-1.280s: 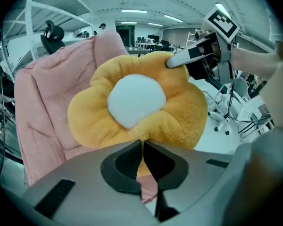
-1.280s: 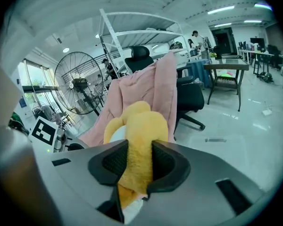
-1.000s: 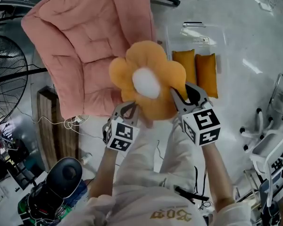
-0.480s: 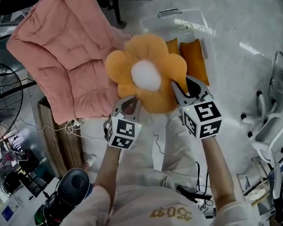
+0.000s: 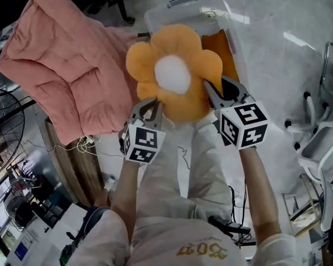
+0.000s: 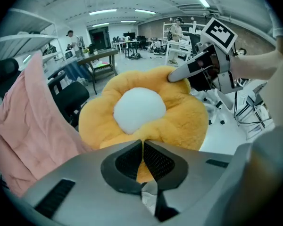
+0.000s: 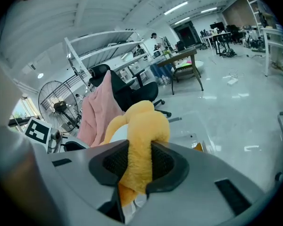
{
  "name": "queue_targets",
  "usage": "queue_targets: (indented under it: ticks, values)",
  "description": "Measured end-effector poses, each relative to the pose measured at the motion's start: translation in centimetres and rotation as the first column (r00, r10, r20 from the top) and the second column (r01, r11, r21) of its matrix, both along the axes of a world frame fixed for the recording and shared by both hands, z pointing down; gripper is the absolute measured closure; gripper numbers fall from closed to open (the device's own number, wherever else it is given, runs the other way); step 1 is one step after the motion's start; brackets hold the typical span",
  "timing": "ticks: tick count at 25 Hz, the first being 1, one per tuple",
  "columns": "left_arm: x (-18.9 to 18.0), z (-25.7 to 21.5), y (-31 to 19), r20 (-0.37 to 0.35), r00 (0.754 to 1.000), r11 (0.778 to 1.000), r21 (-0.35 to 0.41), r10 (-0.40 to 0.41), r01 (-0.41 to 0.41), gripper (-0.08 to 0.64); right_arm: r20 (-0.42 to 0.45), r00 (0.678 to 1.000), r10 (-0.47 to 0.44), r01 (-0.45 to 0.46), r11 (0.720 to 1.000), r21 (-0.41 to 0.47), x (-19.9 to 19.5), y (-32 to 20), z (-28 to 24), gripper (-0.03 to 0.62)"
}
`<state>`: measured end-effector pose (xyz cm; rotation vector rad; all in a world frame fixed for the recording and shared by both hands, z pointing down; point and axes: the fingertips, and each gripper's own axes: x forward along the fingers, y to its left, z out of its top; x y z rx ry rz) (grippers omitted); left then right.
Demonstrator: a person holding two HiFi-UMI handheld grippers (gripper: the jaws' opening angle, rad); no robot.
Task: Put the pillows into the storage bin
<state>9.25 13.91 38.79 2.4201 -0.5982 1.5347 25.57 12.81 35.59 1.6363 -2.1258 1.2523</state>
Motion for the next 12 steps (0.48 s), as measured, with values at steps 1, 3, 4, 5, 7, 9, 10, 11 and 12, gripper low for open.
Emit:
queue_targets:
  ticks: [1, 3, 4, 5, 7, 9, 10, 11, 12]
  values:
    - [0.6, 0.5, 0.0, 0.007, 1.0, 1.0, 0.005, 0.012, -0.012, 0.531, 0.006, 1.0, 0.01, -0.01, 1.0, -0.009, 0.7, 0.3, 0.6, 0.477]
    - [2.1, 1.5, 0.2, 0.011, 1.0, 1.0, 0.004, 0.028, -0.028, 0.531, 0.011, 1.0, 0.028, -0.028, 0.999, -0.023, 2.2, 1.1, 1.8, 0.479]
    - [2.8, 2.2, 0.3, 0.012, 0.999, 0.999, -0.001, 0.034, -0.033, 0.531, 0.01, 0.999, 0.034, -0.034, 0.999, -0.029, 2.9, 1.4, 2.4, 0.479]
    - [3.5, 3.0, 0.5, 0.014, 0.999, 0.999, -0.006, 0.04, -0.04, 0.531, 0.008, 0.999, 0.04, -0.04, 0.999, -0.035, 3.6, 1.8, 3.0, 0.479]
    - [4.8, 4.7, 0.7, 0.021, 0.998, 0.998, -0.015, 0.056, -0.056, 0.531, 0.006, 0.999, 0.053, -0.052, 0.997, -0.058, 4.9, 2.3, 4.7, 0.479]
    - [6.1, 6.4, 1.0, 0.03, 0.997, 0.997, -0.026, 0.076, -0.075, 0.531, 0.006, 0.998, 0.067, -0.066, 0.994, -0.089, 6.1, 2.8, 6.6, 0.479]
    - [6.7, 7.2, 1.0, 0.033, 0.996, 0.996, -0.032, 0.084, -0.083, 0.531, 0.005, 0.997, 0.071, -0.07, 0.992, -0.104, 6.7, 3.0, 7.5, 0.479]
    - [7.3, 7.9, 1.0, 0.033, 0.995, 0.995, -0.039, 0.089, -0.088, 0.531, 0.003, 0.997, 0.073, -0.072, 0.99, -0.117, 7.2, 3.2, 8.4, 0.479]
    - [7.7, 8.7, 0.9, 0.032, 0.995, 0.995, -0.047, 0.092, -0.09, 0.531, 0.001, 0.997, 0.072, -0.071, 0.989, -0.129, 7.6, 3.3, 9.2, 0.479]
